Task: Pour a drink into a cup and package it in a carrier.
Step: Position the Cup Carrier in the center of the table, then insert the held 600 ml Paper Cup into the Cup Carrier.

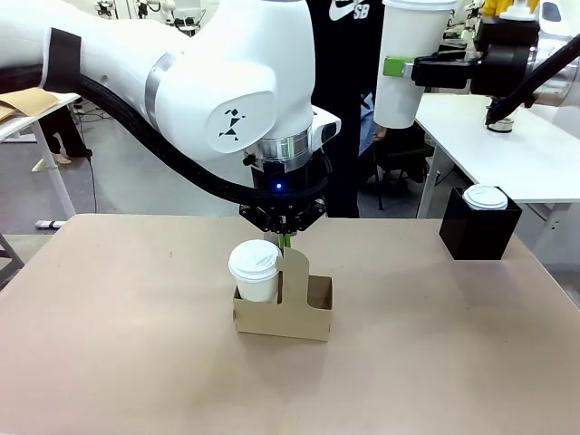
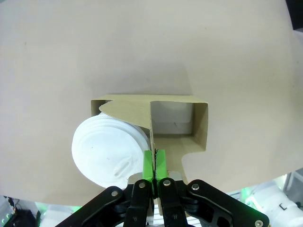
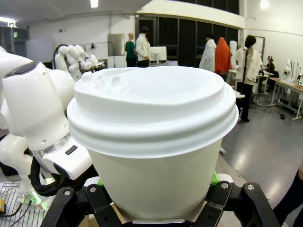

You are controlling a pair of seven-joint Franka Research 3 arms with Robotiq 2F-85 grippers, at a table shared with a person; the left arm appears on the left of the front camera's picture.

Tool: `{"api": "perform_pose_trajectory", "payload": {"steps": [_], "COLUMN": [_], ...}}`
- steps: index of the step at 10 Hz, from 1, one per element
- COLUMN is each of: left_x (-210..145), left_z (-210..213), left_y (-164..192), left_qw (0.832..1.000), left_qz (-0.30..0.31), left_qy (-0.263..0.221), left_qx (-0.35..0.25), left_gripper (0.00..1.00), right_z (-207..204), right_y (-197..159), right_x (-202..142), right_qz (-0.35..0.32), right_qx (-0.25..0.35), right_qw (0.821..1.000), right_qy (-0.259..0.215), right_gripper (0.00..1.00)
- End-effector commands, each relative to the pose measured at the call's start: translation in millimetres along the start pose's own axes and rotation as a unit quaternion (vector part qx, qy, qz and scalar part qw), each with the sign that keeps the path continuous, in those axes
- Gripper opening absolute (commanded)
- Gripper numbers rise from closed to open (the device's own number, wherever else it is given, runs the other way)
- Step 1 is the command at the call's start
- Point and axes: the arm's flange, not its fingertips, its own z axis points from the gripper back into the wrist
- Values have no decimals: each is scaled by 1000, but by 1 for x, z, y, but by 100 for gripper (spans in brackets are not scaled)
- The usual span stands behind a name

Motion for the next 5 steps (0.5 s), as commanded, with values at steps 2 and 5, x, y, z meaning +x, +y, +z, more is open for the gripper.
{"api": "perform_pose_trajectory", "payload": {"steps": [2, 5], "left_x": [-2, -2], "left_z": [-1, -1], "left_y": [2, 2], "left_qw": [1000, 1000], "left_qz": [1, 1], "left_qy": [-7, -7], "left_qx": [0, 0], "left_gripper": [2, 2], "right_z": [-1, -1], "right_y": [1, 1], "right_x": [3, 3], "right_qz": [2, 2], "right_qx": [2, 2], "right_qw": [1000, 1000], "right_qy": [-4, -4], "right_gripper": [80, 80]}}
